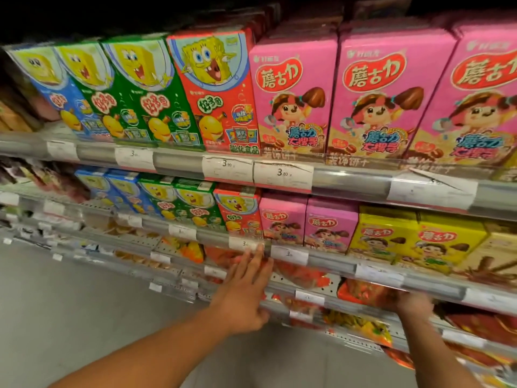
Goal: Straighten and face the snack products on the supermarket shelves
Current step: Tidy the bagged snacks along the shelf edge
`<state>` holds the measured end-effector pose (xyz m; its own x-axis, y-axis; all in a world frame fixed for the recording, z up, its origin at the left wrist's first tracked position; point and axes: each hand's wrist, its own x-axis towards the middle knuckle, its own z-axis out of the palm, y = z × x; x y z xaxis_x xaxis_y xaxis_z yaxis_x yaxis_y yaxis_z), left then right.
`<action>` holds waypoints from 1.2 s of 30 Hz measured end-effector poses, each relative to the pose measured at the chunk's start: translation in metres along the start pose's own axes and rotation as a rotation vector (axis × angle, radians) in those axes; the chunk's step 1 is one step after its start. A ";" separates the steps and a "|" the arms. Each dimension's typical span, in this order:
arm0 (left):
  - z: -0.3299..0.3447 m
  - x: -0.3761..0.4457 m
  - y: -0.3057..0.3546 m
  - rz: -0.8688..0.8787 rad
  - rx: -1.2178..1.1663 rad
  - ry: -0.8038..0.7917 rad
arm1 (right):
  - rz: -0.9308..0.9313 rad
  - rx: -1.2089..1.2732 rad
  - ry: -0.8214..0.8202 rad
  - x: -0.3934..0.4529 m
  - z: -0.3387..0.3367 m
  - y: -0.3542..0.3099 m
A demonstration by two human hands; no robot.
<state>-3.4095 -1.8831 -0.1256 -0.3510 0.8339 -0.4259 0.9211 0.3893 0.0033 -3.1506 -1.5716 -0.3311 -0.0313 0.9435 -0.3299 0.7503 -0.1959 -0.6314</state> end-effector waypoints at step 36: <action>0.257 0.120 -0.154 0.232 -0.087 0.806 | -1.232 -0.289 0.906 -0.202 0.085 -0.136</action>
<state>-3.5502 -1.9431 -0.4095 -0.1980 0.9075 0.3705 0.9800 0.1752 0.0947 -3.3028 -1.7584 -0.2384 -0.3866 0.3385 0.8579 0.6624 0.7492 0.0029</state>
